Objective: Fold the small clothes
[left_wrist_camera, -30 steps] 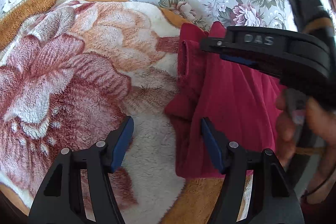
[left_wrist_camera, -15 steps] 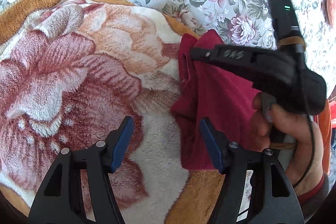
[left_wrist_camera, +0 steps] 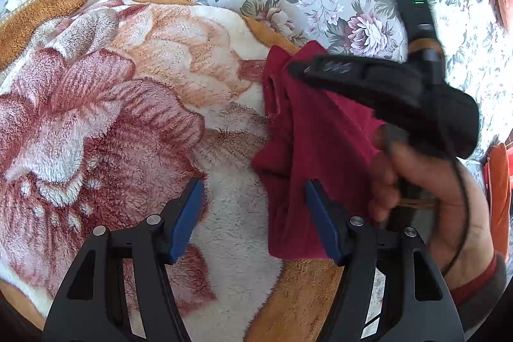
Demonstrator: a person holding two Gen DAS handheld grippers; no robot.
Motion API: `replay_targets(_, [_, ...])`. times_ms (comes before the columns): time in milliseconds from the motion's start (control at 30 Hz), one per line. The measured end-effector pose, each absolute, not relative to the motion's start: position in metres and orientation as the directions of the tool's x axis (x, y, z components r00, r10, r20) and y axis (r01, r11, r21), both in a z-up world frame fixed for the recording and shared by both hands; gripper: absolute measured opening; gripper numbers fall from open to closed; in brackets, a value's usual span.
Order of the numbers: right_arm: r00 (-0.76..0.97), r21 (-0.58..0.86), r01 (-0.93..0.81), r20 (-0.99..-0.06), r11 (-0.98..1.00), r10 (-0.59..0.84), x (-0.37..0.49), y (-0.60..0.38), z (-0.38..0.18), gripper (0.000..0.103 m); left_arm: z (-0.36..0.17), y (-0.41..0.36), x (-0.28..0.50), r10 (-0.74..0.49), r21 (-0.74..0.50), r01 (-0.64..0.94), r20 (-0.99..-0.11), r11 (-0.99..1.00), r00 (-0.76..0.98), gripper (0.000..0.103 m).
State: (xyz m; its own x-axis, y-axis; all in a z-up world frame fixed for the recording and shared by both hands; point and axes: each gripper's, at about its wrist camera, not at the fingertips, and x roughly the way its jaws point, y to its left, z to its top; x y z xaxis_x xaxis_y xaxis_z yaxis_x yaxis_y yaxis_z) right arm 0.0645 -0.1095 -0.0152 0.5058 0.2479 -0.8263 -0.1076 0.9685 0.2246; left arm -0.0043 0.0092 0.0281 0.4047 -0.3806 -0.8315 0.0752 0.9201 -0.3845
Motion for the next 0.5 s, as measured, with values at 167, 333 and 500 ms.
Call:
replay_targets(167, [0.508,0.223,-0.145,-0.819,0.964,0.266,0.062,-0.114,0.0,0.019,0.023,0.011,0.0,-0.409,-0.418,0.064,-0.828,0.906,0.383,0.066])
replay_targets(333, [0.556,0.217,-0.096,-0.798,0.972,0.233,0.055,-0.136,0.019,0.021,0.017,0.017,0.001,-0.472,-0.497,0.022,-0.807,0.867,0.355,0.069])
replay_targets(500, [0.561,0.193,-0.041,-0.808,0.98,0.182,0.076,-0.135,0.008,0.021,0.014,0.013,-0.001,-0.507,-0.534,0.011,-0.796,0.846,0.331,0.073])
